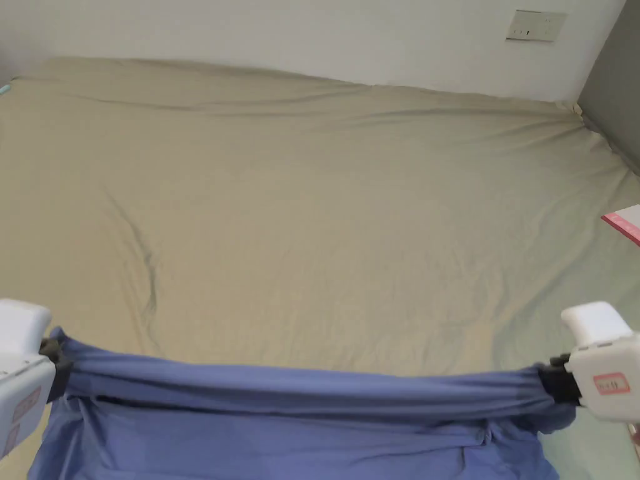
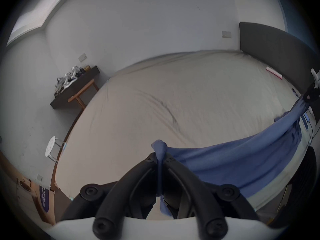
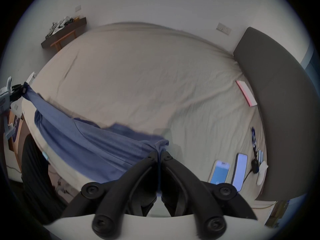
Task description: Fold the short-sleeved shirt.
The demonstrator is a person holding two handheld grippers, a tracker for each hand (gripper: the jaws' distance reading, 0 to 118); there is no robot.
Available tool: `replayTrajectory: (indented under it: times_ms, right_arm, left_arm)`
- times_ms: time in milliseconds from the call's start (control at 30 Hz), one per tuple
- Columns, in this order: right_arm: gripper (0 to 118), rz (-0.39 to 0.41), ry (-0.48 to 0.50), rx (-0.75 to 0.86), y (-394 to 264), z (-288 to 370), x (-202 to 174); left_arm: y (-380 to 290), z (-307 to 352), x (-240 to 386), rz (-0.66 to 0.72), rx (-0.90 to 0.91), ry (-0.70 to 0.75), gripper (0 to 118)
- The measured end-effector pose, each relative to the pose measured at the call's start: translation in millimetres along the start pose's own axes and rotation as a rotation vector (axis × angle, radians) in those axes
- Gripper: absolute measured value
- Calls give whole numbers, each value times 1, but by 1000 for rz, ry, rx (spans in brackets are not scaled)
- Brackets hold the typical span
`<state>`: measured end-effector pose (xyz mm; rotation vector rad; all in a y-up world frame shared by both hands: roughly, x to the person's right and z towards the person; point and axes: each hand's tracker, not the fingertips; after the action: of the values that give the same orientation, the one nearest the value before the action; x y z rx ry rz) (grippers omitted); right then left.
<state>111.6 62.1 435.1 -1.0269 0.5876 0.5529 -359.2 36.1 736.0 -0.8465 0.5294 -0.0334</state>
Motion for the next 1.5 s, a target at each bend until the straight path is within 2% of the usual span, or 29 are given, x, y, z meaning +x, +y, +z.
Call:
replayTrajectory:
  times_ms: [133, 400, 500, 700, 767, 800, 833, 867, 900, 933, 967, 1000, 1133, 1233, 1300, 1367, 1400, 1467, 1500]
  right_arm:
    - [5, -14, 44, -104, -32, -19, -4]
    - [5, -5, 47, -249, -66, -70, -19]
    - [5, 15, 44, -301, -72, -84, -27]
    - [5, 6, 34, -337, -77, -112, -24]
    - [9, 23, 23, -340, -74, -111, -22]
    - [19, 34, 17, -336, -73, -109, -21]
    - [38, 42, -4, -322, -72, -106, -19]
    - [65, 48, -21, -309, -70, -100, -17]
    - [97, 50, -48, -282, -66, -93, -13]
    - [106, 37, -72, -230, -60, -81, -7]
    - [106, 9, -75, -150, -52, -66, -3]
    - [106, -18, -72, -76, -43, -49, 1]
    - [106, -69, -135, 265, -5, 27, 2]
    - [106, -75, -191, 526, 12, 79, -15]
    - [106, -86, -210, 681, 20, 114, -46]
    - [106, -76, -223, 754, 22, 131, -69]
    - [104, -66, -230, 793, 24, 138, -85]
    - [97, -48, -240, 844, 23, 144, -107]
    - [95, -36, -243, 874, 22, 146, -120]
  left_arm:
    - [-33, -9, 6, -42, -103, -21, 2]
    - [-75, -51, 12, -108, -297, -78, 2]
    - [-80, -63, 13, -127, -320, -85, 2]
    - [-86, -88, 15, -126, -394, -119, 2]
    - [-84, -87, 18, -147, -384, -113, 3]
    - [-81, -83, 20, -152, -385, -111, 8]
    - [-78, -80, 19, -152, -380, -108, 15]
    - [-75, -77, 17, -146, -366, -100, 28]
    - [-69, -72, 14, -132, -332, -86, 62]
    - [-60, -63, 12, -112, -293, -73, 93]
    - [-51, -56, 9, -93, -255, -68, 113]
    - [-39, -45, 5, -63, -186, -63, 118]
    - [18, 9, -4, 63, 127, -34, 113]
    - [53, 60, 3, 140, 370, -8, 113]
    - [72, 94, 12, 187, 521, 10, 113]
    - [82, 117, 24, 205, 617, 7, 109]
    - [86, 127, 32, 198, 652, 7, 100]
    - [90, 138, 48, 170, 699, 29, 69]
    - [90, 143, 58, 154, 723, 49, 63]
